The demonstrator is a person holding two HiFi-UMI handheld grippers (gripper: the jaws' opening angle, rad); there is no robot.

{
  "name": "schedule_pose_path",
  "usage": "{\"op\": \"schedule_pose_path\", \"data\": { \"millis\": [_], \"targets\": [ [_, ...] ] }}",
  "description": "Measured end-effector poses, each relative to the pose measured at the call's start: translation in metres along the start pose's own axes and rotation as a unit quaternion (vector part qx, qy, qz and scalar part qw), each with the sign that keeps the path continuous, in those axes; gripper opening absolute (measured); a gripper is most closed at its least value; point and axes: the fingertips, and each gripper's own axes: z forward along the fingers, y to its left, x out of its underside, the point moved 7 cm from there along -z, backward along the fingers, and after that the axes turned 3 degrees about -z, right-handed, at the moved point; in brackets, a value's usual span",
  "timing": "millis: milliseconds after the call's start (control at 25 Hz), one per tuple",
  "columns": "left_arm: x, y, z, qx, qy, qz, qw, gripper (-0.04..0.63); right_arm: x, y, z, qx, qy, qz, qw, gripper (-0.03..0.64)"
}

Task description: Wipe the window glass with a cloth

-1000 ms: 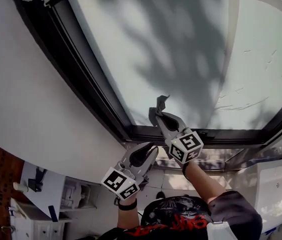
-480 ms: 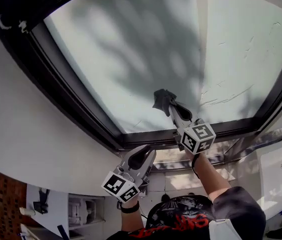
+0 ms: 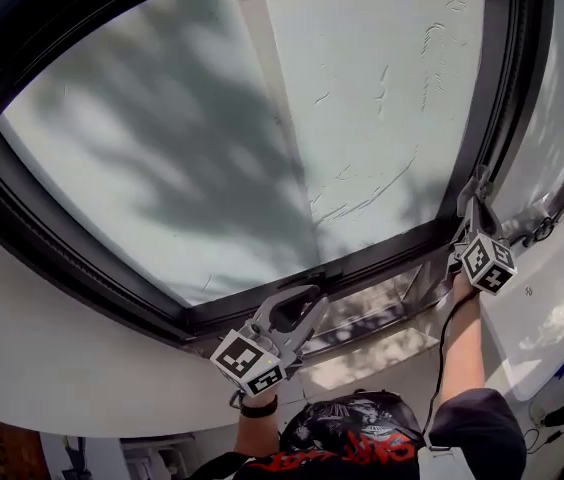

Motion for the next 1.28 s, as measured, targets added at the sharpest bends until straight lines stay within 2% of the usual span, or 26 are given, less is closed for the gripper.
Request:
{"op": "schedule_pose_path", "data": {
  "millis": [80, 160, 240, 320, 360, 440, 480, 560, 600, 640, 680, 760, 840, 920, 1000, 1120, 1280],
  "targets": [
    [-0.002, -0.001, 0.001, -0.006, 0.001, 0.003, 1.0, 0.058, -0.004, 0.002, 0.003, -0.006, -0.004, 0.0, 1.0, 0.026],
    [-0.004, 0.0, -0.003, -0.018, 0.0, 0.009, 0.9998, 0.058, -0.005, 0.031, 0.011, -0.046, -0.007, 0.008, 0.999, 0.026],
    [-0.004, 0.003, -0.015, -0.039, -0.005, 0.013, 0.9991, 0.058, -0.004, 0.085, 0.02, -0.121, -0.009, 0.022, 0.992, 0.026],
    [-0.004, 0.008, -0.036, -0.074, -0.01, 0.016, 0.9971, 0.058, -0.001, 0.162, 0.023, -0.221, -0.009, 0.029, 0.975, 0.026],
    [-0.004, 0.011, -0.048, -0.095, -0.011, 0.017, 0.9952, 0.058, 0.0, 0.205, 0.02, -0.274, -0.009, 0.028, 0.961, 0.026],
    [-0.004, 0.015, -0.073, -0.139, -0.013, 0.019, 0.9901, 0.058, 0.007, 0.292, 0.005, -0.378, -0.006, 0.023, 0.925, 0.026],
    [-0.004, 0.016, -0.087, -0.163, -0.015, 0.02, 0.9863, 0.058, 0.012, 0.337, -0.007, -0.429, -0.003, 0.021, 0.903, 0.026],
    [-0.004, 0.014, -0.12, -0.223, -0.02, 0.024, 0.9742, 0.057, 0.023, 0.424, -0.037, -0.525, 0.007, 0.018, 0.851, 0.026],
    [-0.003, 0.012, -0.137, -0.252, -0.024, 0.027, 0.967, 0.057, 0.029, 0.464, -0.055, -0.564, 0.01, 0.015, 0.825, 0.026],
    [-0.001, 0.011, -0.152, -0.275, -0.028, 0.03, 0.9606, 0.058, 0.035, 0.498, -0.071, -0.593, 0.012, 0.011, 0.805, 0.026],
    [0.0, 0.011, -0.166, -0.292, -0.028, 0.032, 0.9556, 0.058, 0.041, 0.526, -0.083, -0.61, 0.015, 0.01, 0.792, 0.026],
    [0.001, 0.013, -0.186, -0.317, -0.022, 0.033, 0.9478, 0.058, 0.05, 0.562, -0.094, -0.624, 0.024, 0.012, 0.781, 0.026],
    [0.002, 0.013, -0.201, -0.338, -0.02, 0.032, 0.9403, 0.058, 0.054, 0.579, -0.096, -0.627, 0.028, 0.017, 0.778, 0.026],
    [0.002, 0.012, -0.212, -0.355, -0.021, 0.031, 0.9341, 0.057, 0.053, 0.581, -0.094, -0.623, 0.027, 0.02, 0.781, 0.028],
    [0.002, 0.013, -0.212, -0.356, -0.017, 0.026, 0.934, 0.057, 0.048, 0.562, -0.083, -0.602, 0.014, 0.015, 0.798, 0.028],
    [0.006, 0.022, -0.189, -0.318, -0.008, 0.021, 0.9479, 0.058, 0.03, 0.494, -0.046, -0.534, -0.009, 0.017, 0.845, 0.028],
    [0.013, 0.028, -0.133, -0.233, 0.004, 0.017, 0.9722, 0.057, 0.002, 0.359, 0.001, -0.389, -0.036, -0.015, 0.92, 0.028]
  ]
}}
